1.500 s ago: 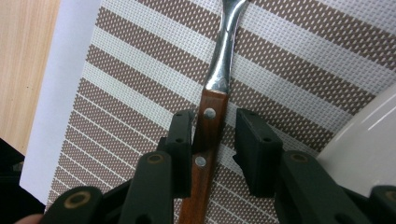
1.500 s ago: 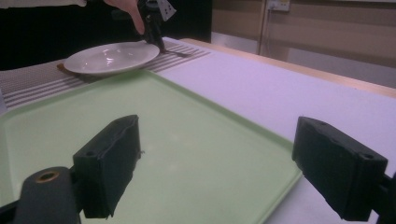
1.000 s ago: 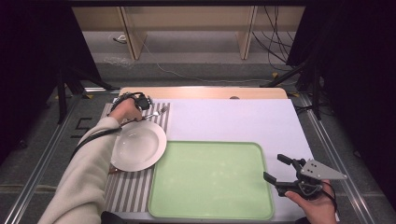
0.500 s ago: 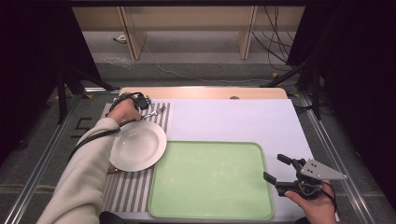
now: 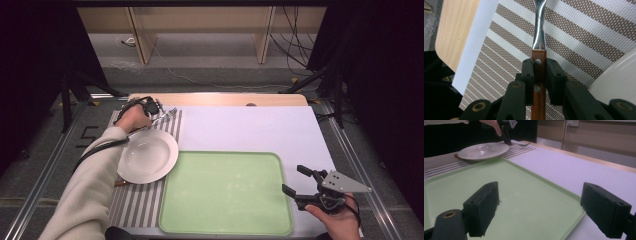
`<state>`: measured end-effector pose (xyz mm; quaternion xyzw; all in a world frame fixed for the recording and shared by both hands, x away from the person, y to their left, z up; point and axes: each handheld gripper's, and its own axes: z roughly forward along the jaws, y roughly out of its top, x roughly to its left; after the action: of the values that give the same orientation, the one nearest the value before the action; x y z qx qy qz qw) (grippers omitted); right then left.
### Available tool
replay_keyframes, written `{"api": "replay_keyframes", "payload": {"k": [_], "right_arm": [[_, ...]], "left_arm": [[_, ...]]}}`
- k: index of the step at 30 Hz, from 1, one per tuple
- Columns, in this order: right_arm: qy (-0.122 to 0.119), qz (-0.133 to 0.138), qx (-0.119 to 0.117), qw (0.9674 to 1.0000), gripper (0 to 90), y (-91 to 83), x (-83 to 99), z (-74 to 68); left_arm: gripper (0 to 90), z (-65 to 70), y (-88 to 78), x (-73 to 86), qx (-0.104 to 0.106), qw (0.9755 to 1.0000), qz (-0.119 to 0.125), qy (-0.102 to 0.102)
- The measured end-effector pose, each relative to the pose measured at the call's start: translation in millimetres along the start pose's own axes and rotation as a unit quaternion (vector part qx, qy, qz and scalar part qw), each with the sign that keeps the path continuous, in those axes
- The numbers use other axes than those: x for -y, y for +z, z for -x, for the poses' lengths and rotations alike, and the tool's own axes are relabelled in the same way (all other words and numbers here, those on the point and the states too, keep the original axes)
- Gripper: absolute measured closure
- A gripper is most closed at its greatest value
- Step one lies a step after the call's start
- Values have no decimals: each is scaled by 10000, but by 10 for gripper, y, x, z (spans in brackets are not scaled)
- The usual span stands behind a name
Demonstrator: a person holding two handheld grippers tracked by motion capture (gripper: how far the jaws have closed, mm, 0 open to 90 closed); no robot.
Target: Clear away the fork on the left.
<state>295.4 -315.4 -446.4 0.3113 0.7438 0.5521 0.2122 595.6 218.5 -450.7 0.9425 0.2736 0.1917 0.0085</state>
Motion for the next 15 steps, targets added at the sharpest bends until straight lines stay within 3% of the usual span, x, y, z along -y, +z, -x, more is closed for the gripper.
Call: {"api": "replay_keyframes", "payload": {"k": [9,15], "right_arm": [[1,2,8,10000,165,0,-2,-1],[-10,13,7,10000,165,1,-5,-6]], "left_arm": [[771,-6,-176,20,-18,9996,155,-229],[771,37,-331,64,40,9981,260,-549]]}}
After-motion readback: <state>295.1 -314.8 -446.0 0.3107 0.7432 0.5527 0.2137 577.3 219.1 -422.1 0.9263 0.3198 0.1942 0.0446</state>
